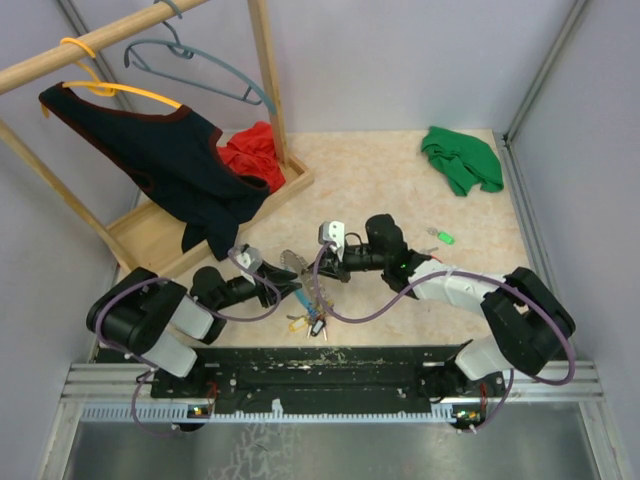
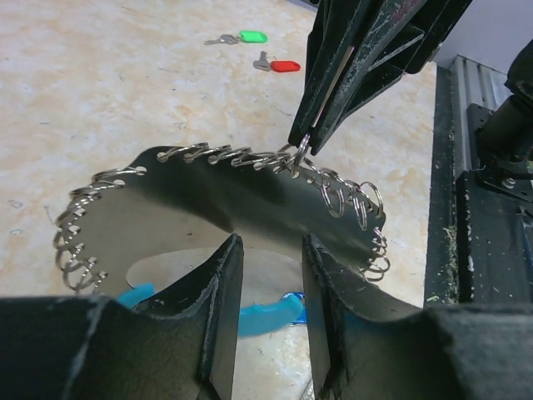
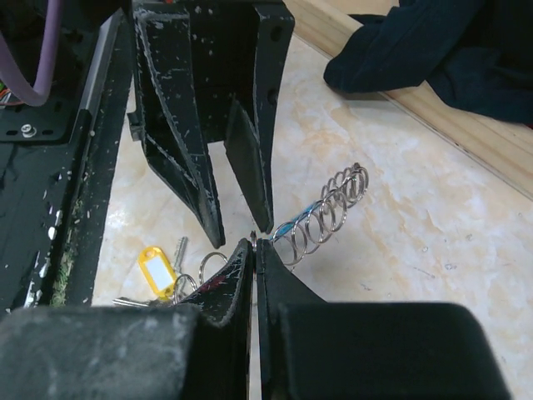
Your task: Put the keys on the keyring
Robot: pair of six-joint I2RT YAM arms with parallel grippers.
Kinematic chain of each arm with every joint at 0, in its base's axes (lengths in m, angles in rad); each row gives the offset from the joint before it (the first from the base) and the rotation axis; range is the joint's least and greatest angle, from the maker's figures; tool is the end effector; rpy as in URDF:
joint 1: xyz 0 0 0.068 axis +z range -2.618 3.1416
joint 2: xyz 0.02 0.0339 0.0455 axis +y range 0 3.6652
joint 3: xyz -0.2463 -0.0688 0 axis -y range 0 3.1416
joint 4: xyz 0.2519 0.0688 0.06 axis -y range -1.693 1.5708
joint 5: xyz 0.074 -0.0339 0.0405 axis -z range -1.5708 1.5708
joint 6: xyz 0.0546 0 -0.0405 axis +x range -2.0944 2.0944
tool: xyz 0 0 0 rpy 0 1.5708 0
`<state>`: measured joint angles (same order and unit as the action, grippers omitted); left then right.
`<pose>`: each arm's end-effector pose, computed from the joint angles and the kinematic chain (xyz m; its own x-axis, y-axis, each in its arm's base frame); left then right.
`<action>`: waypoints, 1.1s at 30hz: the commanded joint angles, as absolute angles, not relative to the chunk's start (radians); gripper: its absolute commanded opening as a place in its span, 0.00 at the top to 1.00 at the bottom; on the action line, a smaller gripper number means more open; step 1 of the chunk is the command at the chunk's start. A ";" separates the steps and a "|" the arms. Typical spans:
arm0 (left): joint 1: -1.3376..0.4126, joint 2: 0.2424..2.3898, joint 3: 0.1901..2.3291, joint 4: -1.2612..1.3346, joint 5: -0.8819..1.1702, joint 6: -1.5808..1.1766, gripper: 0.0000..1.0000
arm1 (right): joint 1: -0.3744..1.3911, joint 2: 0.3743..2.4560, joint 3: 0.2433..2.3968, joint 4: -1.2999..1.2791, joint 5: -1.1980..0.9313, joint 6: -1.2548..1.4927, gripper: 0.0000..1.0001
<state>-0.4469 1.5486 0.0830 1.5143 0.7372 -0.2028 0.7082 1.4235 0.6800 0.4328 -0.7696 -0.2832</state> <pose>0.1780 -0.1260 0.1211 -0.1434 -0.0966 -0.9849 0.9153 0.3655 -0.1691 0.2166 0.2355 0.1962 0.0482 -0.2230 -0.9736 -0.9966 0.0544 -0.0618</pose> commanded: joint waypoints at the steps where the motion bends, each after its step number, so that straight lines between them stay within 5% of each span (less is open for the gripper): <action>1: -0.440 1.575 0.120 1.755 0.818 -0.241 0.60 | 0.697 1.403 0.677 0.568 -0.823 -0.258 1.00; 33: -0.440 1.486 0.148 1.790 0.858 -0.230 0.56 | 0.698 1.457 0.679 0.599 -0.900 -0.211 1.00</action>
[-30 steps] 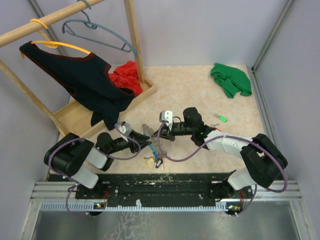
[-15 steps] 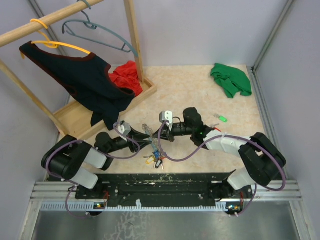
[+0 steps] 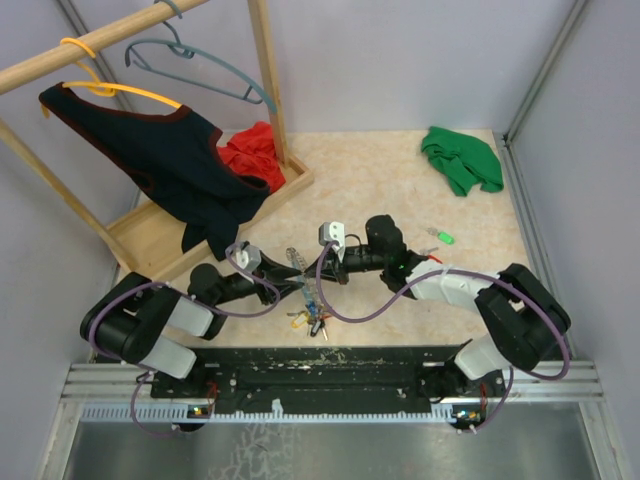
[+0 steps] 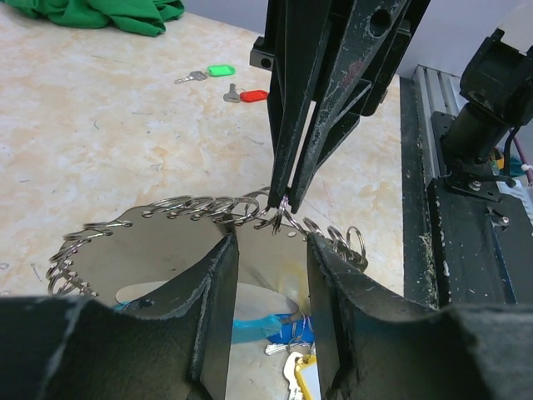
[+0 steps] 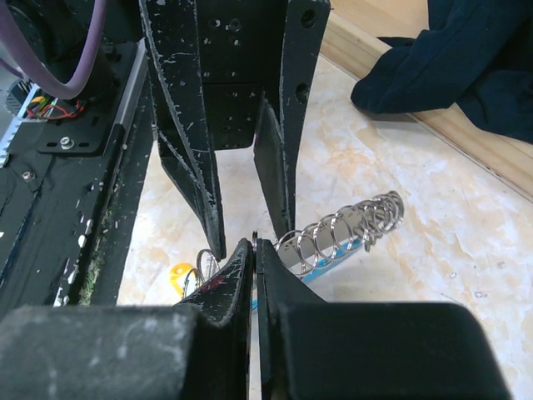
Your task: Put the keys on the keyring
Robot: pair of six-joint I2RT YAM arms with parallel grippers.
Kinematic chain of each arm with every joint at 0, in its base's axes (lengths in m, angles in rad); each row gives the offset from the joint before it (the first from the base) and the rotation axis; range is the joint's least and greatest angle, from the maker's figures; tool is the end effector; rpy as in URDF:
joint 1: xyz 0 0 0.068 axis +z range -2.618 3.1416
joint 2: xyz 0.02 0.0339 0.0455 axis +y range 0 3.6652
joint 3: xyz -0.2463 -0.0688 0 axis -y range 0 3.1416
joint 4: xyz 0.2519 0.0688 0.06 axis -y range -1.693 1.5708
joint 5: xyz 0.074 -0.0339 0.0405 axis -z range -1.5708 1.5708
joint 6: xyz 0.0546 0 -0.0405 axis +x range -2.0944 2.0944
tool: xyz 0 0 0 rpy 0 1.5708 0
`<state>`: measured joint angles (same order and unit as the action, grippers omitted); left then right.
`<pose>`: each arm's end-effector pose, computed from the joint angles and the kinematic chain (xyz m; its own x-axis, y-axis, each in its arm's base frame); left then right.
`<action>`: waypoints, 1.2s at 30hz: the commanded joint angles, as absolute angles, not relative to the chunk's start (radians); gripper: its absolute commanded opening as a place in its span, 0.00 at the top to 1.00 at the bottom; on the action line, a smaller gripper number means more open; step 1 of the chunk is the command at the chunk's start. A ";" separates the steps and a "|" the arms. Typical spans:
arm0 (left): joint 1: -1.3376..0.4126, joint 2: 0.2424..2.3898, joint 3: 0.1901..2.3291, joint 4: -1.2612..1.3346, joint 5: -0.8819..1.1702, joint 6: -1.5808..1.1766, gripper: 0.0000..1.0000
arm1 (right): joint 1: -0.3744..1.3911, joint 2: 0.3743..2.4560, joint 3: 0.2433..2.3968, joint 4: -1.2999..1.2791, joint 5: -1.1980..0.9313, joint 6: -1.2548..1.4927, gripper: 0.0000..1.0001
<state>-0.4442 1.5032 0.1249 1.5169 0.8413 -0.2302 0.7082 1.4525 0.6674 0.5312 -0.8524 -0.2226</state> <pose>0.1810 -0.1312 0.1387 -0.0960 -0.1227 -0.9878 0.9564 0.2635 -0.1257 0.2147 0.2380 0.1948 0.0306 -0.1651 -0.9858 -0.9995 -0.0108 -0.0292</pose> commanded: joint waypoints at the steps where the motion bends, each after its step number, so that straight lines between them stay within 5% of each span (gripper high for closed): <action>1: -0.440 1.484 0.148 1.790 0.855 -0.228 0.56 | 0.699 1.457 0.680 0.598 -0.902 -0.210 1.00; 9: -0.440 1.481 0.155 1.790 0.873 -0.239 0.63 | 0.698 1.460 0.682 0.592 -0.909 -0.209 1.00; 19: -0.441 1.497 0.175 1.790 0.937 -0.257 1.00 | 0.698 1.461 0.684 0.568 -0.897 -0.214 1.00; 24: -0.440 1.464 0.159 1.749 0.927 -0.258 1.00 | 0.690 1.424 0.667 0.499 -0.838 -0.233 0.95; 29: -0.455 1.326 0.137 1.482 0.811 -0.189 1.00 | 0.681 1.323 0.620 0.428 -0.733 -0.233 0.77; 36: -0.572 1.067 0.272 0.760 0.545 -0.016 1.00 | 0.683 1.191 0.515 0.485 -0.605 -0.130 0.63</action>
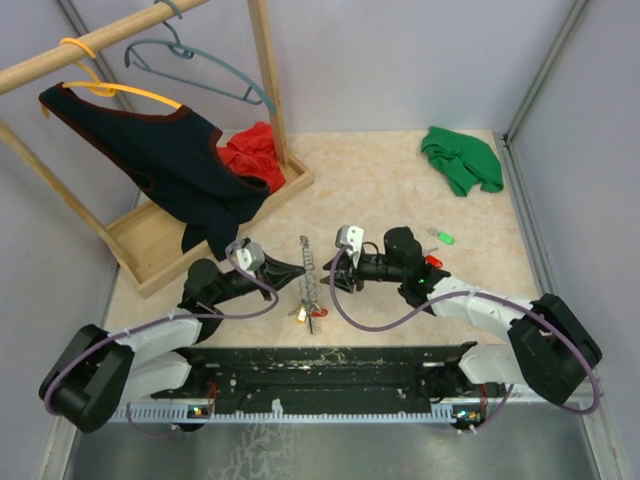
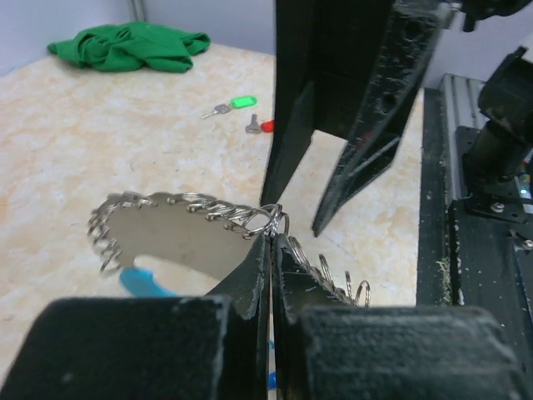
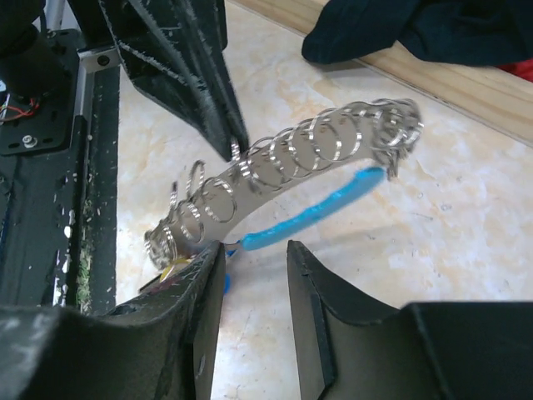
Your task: Put the keys on the keyring
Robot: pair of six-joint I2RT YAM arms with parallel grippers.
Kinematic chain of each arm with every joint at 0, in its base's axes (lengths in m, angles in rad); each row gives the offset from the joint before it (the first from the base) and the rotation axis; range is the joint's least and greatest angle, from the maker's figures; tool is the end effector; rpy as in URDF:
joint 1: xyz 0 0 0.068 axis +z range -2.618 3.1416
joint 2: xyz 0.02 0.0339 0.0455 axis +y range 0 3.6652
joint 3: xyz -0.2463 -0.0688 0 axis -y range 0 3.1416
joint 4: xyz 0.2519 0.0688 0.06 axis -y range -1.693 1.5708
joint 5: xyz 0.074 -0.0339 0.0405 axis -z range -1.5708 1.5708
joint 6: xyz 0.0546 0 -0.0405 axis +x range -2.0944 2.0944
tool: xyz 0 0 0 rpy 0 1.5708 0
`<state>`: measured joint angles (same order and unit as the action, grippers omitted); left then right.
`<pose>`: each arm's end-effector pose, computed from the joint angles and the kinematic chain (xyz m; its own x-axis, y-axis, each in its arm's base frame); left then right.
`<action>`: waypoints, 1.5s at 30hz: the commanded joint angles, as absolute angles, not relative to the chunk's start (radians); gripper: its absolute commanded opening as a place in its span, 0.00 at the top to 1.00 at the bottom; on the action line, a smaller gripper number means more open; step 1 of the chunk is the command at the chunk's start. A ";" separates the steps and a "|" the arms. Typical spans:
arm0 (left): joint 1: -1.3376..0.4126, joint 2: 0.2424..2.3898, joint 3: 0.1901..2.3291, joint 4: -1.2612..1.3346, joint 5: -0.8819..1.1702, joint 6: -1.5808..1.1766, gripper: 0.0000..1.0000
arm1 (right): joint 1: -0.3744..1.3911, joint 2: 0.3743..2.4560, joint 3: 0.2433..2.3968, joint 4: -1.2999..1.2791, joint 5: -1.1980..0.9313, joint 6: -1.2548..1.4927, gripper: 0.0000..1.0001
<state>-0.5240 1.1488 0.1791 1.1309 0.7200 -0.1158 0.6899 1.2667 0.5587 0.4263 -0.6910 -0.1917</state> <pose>0.1765 -0.1436 0.1828 0.0295 -0.1174 -0.9927 0.9494 0.3138 -0.0089 0.2001 0.2102 0.1980 -0.0271 -0.2127 -0.9767 -0.9859 0.1673 -0.0091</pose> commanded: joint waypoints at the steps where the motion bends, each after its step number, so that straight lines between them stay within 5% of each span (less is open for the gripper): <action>1: -0.583 1.056 0.301 0.698 0.523 -0.016 1.00 | 0.683 1.181 0.501 0.500 -0.597 -0.117 0.63; 8: -0.632 1.046 0.584 0.088 0.437 0.036 1.00 | 0.683 1.140 0.463 0.532 -0.541 -0.101 0.60; 20: -0.642 1.302 1.000 -0.464 0.400 0.249 1.00 | 0.682 1.220 0.413 0.727 -0.517 -0.031 0.60; 31: -0.666 1.424 1.204 -0.705 0.331 0.299 1.00 | 0.686 1.374 0.434 0.958 -0.581 0.098 0.61; 37: -0.670 1.413 1.221 -0.703 0.388 0.341 1.00 | 0.684 1.427 0.492 0.978 -0.610 0.090 0.71; 45: -0.673 1.380 1.181 -0.647 0.441 0.393 1.00 | 0.683 1.503 0.553 0.997 -0.613 0.088 0.72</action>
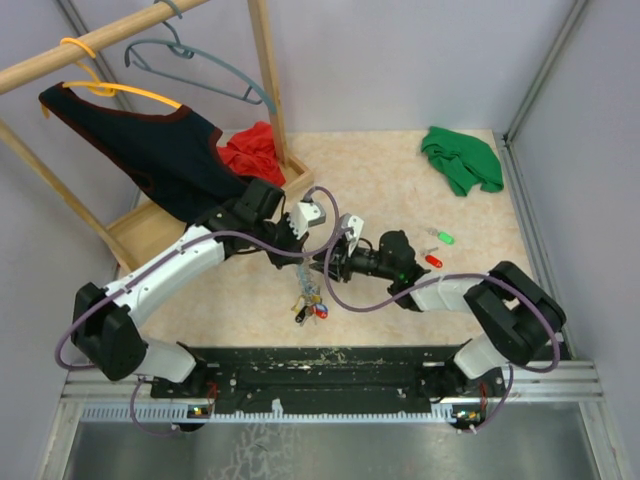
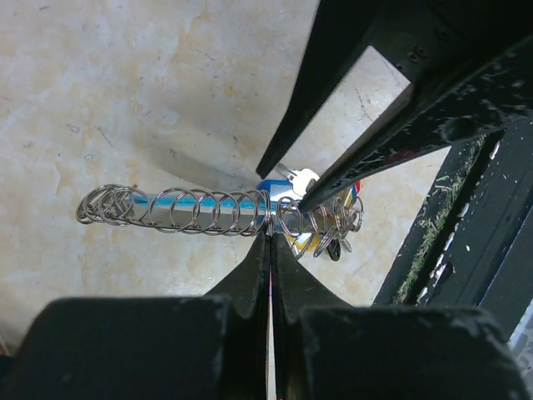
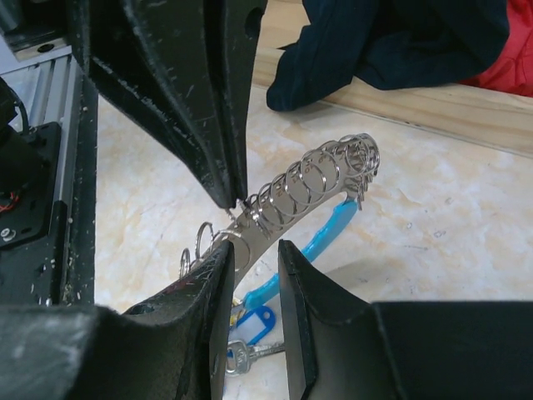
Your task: Put the keys on the keyring
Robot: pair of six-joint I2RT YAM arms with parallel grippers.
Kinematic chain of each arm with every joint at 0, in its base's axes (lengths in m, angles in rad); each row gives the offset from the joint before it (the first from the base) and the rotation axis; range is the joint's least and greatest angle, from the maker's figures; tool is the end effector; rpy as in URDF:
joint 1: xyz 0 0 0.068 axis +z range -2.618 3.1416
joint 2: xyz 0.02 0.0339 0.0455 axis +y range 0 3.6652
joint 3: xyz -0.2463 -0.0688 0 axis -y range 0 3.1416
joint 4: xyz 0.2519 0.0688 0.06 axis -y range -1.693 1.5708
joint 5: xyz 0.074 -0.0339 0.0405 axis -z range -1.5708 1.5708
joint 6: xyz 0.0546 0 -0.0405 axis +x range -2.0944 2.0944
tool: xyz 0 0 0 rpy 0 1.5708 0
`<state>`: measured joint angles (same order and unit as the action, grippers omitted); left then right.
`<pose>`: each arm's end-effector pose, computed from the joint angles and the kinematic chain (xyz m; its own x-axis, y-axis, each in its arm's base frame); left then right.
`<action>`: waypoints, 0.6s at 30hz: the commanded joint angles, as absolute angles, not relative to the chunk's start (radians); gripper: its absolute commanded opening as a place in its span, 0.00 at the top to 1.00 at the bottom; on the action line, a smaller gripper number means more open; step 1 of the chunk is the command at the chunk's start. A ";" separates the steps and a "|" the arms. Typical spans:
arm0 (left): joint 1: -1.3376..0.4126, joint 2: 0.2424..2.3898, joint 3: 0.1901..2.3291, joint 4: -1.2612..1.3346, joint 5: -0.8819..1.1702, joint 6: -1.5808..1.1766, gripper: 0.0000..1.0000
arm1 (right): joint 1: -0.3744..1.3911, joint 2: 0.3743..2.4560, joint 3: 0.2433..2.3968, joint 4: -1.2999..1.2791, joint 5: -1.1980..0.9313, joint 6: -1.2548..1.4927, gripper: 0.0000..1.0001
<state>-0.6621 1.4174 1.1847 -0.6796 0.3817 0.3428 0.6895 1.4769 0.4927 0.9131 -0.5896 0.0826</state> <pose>0.2380 -0.2113 0.2586 -0.3353 0.6569 -0.6753 0.9163 0.3939 -0.0718 0.2163 0.2177 0.1737 -0.1336 -0.0212 -0.9908 -0.9489 0.2912 0.1217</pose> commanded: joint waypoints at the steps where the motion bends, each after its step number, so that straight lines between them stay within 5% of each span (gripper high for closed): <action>1: -0.675 1.375 1.178 -0.646 0.449 0.399 1.00 | 0.683 1.511 0.555 1.009 -0.610 0.095 0.72; 12: -0.686 1.313 1.126 -0.599 0.504 0.455 1.00 | 0.637 1.584 0.587 0.982 -0.598 0.272 0.85; 18: -0.686 1.317 1.122 -0.594 0.471 0.446 1.00 | 0.622 1.502 0.521 0.905 -0.544 0.219 0.82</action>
<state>-0.6727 1.3396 1.1221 -0.6380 0.4568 0.4236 0.6338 1.5734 0.5430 0.9352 -0.5858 0.2287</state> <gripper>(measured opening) 0.004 0.170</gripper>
